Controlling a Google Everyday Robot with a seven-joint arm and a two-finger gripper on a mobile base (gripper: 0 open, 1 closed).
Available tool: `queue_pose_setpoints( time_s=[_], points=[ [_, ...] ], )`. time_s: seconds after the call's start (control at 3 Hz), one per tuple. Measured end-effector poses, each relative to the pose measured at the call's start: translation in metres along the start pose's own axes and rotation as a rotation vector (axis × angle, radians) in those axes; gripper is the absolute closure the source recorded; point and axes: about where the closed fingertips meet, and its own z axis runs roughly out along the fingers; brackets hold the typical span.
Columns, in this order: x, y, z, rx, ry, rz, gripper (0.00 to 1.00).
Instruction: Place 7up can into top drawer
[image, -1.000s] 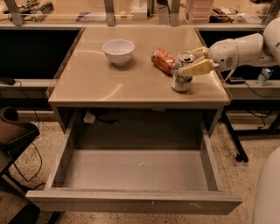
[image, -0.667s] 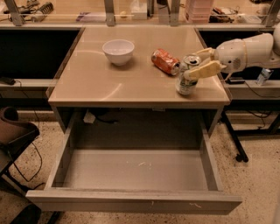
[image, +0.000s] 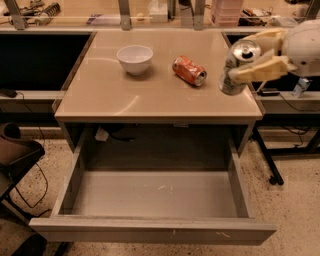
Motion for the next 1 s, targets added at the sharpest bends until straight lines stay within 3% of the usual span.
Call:
queue_pose_setpoints(
  time_s=[0.33, 1.0],
  points=[
    [0.020, 0.017, -0.016, 0.034, 0.038, 0.038, 1.00],
    [0.034, 0.026, 0.000, 0.030, 0.018, 0.048, 1.00]
  ],
)
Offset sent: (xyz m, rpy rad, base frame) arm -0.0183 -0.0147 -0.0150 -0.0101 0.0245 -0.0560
